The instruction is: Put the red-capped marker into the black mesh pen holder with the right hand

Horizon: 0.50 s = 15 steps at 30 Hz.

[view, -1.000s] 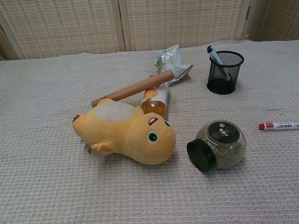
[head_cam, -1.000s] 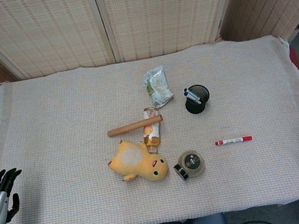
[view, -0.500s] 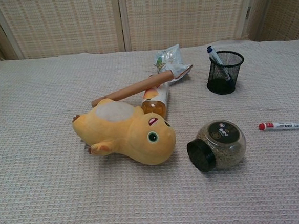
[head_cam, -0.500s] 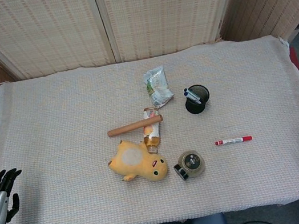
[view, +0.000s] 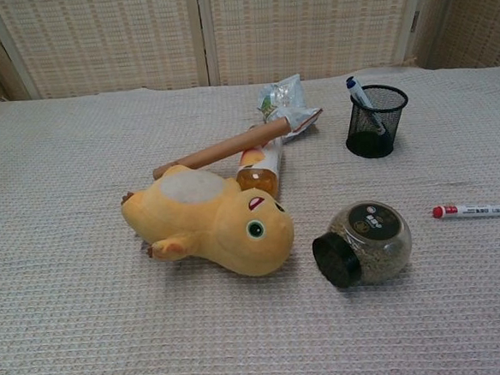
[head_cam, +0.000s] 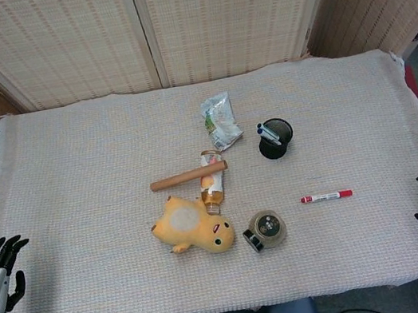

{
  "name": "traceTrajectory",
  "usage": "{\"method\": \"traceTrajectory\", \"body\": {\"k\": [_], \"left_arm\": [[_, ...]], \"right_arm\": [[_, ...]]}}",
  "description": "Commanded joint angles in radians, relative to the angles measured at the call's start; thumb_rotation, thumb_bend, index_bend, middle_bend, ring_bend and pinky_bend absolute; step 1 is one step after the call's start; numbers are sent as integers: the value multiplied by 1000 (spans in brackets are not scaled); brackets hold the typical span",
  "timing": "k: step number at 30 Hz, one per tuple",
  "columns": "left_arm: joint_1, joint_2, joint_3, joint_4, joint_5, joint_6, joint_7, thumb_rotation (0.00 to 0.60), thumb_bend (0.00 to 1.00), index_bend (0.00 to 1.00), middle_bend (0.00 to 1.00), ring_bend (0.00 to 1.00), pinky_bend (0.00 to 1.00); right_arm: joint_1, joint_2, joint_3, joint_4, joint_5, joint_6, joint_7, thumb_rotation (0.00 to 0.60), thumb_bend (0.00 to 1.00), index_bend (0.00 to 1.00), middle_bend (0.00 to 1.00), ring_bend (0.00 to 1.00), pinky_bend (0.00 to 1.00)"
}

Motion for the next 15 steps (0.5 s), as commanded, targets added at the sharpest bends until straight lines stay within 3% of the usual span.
{"method": "traceTrajectory", "body": {"k": [1,9,15], "left_arm": [[1,0,-2,0,-7,-2,1,600,628,181,88,9,112],[2,4,-1,-4,3,6,-5,600,628,180,88,8,112],[5,9,1,-12,8,11,-4,600,628,180,88,8,112]], "right_arm": [[15,2,3,-10,-4,-16,1,600,31,306,195,225,108],[192,29,45,-58,-3,-236,-87,600,31,283,195,225,109],[324,-36,55,-20,31,-424,-150,600,31,295,195,233,108]]}}
